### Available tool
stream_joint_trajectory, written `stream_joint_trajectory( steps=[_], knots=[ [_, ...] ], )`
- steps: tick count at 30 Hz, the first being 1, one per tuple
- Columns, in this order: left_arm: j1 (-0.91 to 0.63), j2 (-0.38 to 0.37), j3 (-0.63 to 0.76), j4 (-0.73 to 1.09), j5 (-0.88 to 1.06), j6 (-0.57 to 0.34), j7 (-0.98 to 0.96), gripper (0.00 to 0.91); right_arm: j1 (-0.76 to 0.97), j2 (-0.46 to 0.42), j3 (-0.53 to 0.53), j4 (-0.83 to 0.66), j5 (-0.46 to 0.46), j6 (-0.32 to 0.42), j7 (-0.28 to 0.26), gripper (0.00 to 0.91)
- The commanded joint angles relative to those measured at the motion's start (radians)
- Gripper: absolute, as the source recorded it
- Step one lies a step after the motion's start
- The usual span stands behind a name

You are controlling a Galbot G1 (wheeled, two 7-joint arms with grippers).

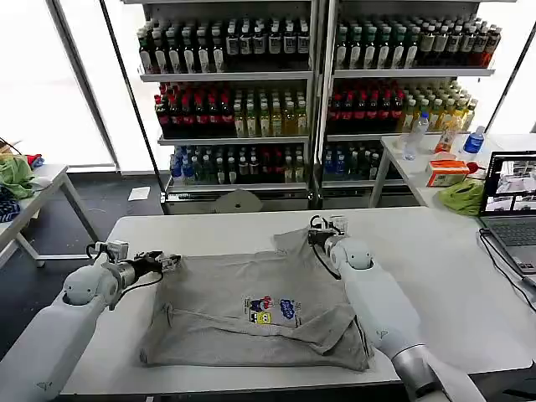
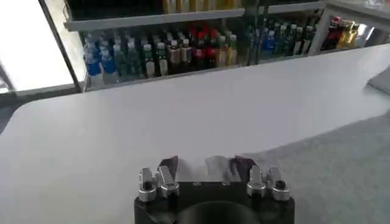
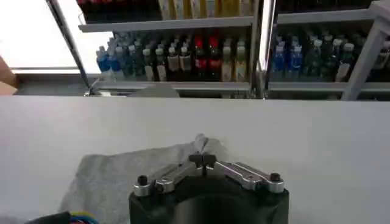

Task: Fold and organize the clothes.

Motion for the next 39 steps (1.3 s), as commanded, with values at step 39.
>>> stream_joint_trajectory(
  steps=[39],
  knots=[
    [0.218,0.010,-0.201,-0.309,-0.090,-0.079,-0.177,0.000,-0.289,-0.164,0.078,0.634,0.260,-0.001,0.110,0.000]
  ],
)
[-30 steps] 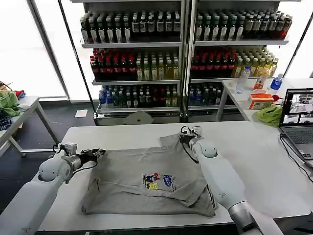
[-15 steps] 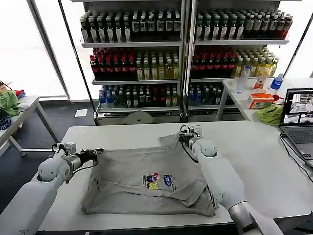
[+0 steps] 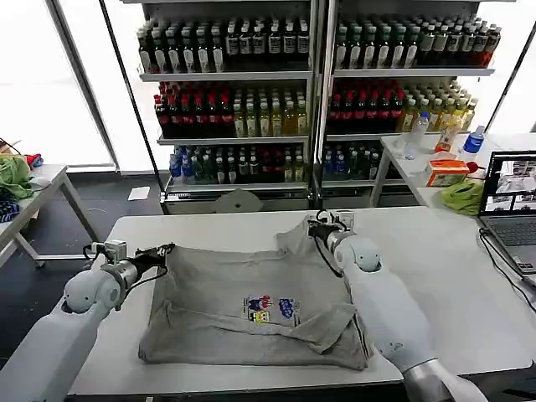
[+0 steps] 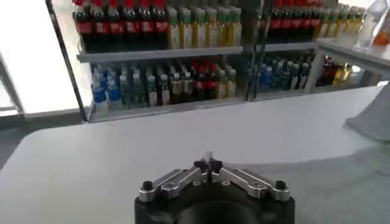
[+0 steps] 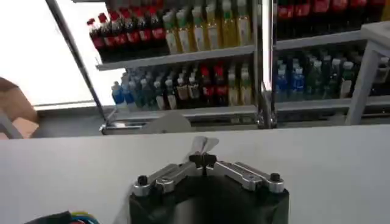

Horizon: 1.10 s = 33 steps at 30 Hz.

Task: Fold and organize the clothes.

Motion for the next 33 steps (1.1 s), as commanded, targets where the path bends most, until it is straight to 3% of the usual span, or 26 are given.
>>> stream_joint_trajectory(
  steps=[1,14,25,33],
  knots=[
    [0.114,0.015,-0.100,-0.139,-0.018,-0.022,-0.046,0.010,-0.174,-0.088,0.046,0.315,0.091,-0.001,0.027,0.000],
    [0.299,0.026,-0.197,-0.299,-0.018,-0.049,-0.096,0.010,-0.535,-0.180,0.201,0.642,0.124,-0.001,0.039,0.000],
    [0.557,0.015,-0.332,-0.506,-0.015,0.029,-0.123,0.010,-0.812,-0.223,0.346,0.838,0.130,0.000,0.032,0.000],
    [0.688,0.039,-0.447,-0.573,-0.047,0.073,-0.105,0.010,-0.999,-0.206,0.378,0.943,0.081,0.006,0.006,0.000]
  ],
)
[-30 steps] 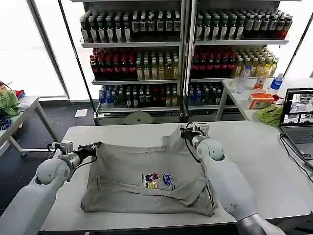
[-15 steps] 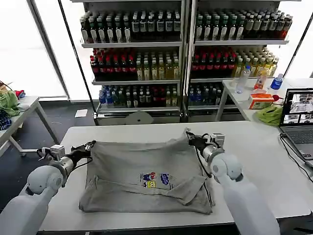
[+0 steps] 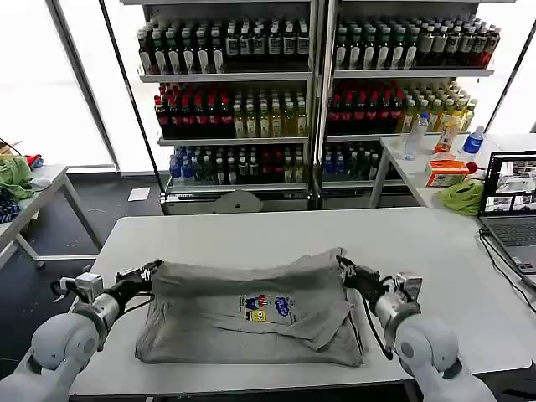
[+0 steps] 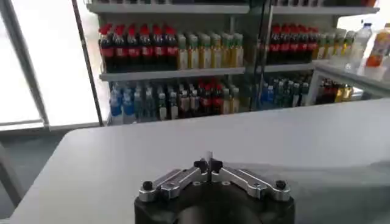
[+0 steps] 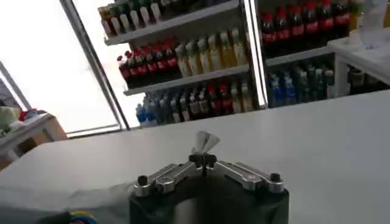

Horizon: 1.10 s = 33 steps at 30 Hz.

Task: Fold and organize the clothes.

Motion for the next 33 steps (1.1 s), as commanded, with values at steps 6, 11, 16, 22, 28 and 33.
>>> stream_joint_trajectory(
  steps=[6,11,16,22,28,33],
  knots=[
    [0.330,0.032,-0.207,-0.180,-0.020,0.055,0.018,0.000,-0.360,-0.004,0.078,0.198,-0.071,0.022,-0.030,0.000],
    [0.386,0.025,-0.220,-0.194,0.001,0.055,0.042,0.000,-0.399,-0.009,0.080,0.208,-0.090,0.024,-0.051,0.000],
    [0.424,-0.010,-0.193,-0.207,0.045,0.054,0.056,0.907,-0.418,0.006,0.056,0.193,-0.232,0.047,-0.069,0.907],
    [0.416,-0.022,-0.198,-0.219,0.042,0.054,0.052,0.907,-0.413,0.020,0.071,0.210,-0.281,0.099,-0.080,0.907],
    [0.406,-0.025,-0.268,-0.251,0.033,0.054,0.043,0.907,-0.416,0.040,0.139,0.252,-0.304,0.197,-0.092,0.907],
    [0.411,-0.046,-0.282,-0.259,0.008,0.027,-0.007,0.907,-0.417,0.064,0.176,0.238,-0.492,0.410,-0.116,0.907]
  ],
)
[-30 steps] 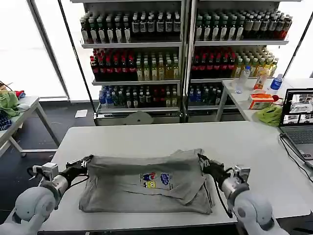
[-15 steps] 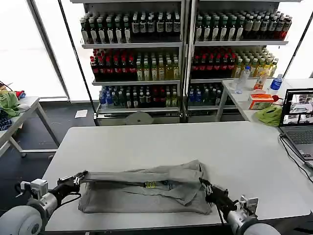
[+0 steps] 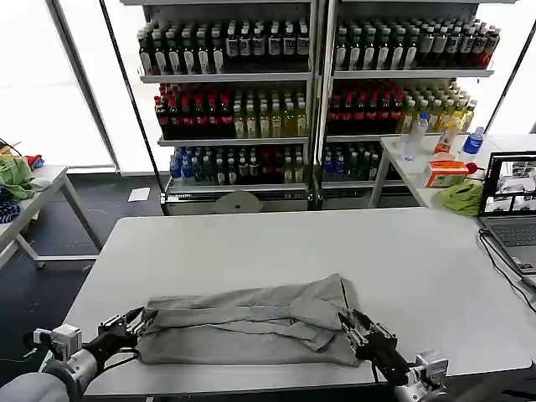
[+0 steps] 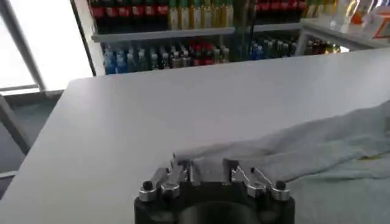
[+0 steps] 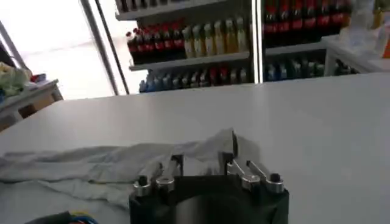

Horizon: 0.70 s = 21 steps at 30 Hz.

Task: Fold and organize the clothes.

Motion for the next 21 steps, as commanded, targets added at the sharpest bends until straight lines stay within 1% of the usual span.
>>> stream_joint_trajectory(
  steps=[1,2,3,5,10,12,14,16,21],
  knots=[
    [0.034,-0.030,-0.046,-0.027,-0.015,-0.037,-0.056,0.907,-0.035,0.032,0.071,0.003,-0.255,0.350,-0.034,0.907],
    [0.032,-0.039,-0.027,-0.019,-0.014,-0.065,-0.084,0.907,-0.046,0.035,0.079,-0.001,-0.256,0.391,-0.035,0.907],
    [0.031,-0.044,-0.019,-0.015,-0.013,-0.071,-0.092,0.907,-0.052,0.036,0.081,-0.004,-0.250,0.407,-0.033,0.907],
    [0.029,-0.063,0.012,-0.010,-0.006,-0.096,-0.109,0.907,-0.061,0.049,0.087,-0.019,-0.250,0.467,-0.027,0.907],
    [0.045,-0.120,0.065,-0.016,-0.001,-0.139,-0.137,0.907,-0.078,0.053,0.087,-0.049,-0.251,0.541,-0.023,0.907],
    [0.040,-0.157,0.100,-0.006,-0.001,-0.159,-0.151,0.907,-0.073,0.056,0.085,-0.075,-0.252,0.570,-0.019,0.907],
    [0.032,-0.190,0.116,0.018,0.013,-0.189,-0.154,0.907,-0.070,0.057,0.084,-0.088,-0.253,0.575,-0.019,0.907],
    [0.023,-0.208,0.116,0.034,0.012,-0.205,-0.153,0.907,-0.072,0.051,0.082,-0.090,-0.246,0.571,-0.019,0.907],
    [0.013,-0.223,0.119,0.051,0.010,-0.220,-0.151,0.907,-0.074,0.039,0.080,-0.091,-0.241,0.558,-0.018,0.907]
  ],
)
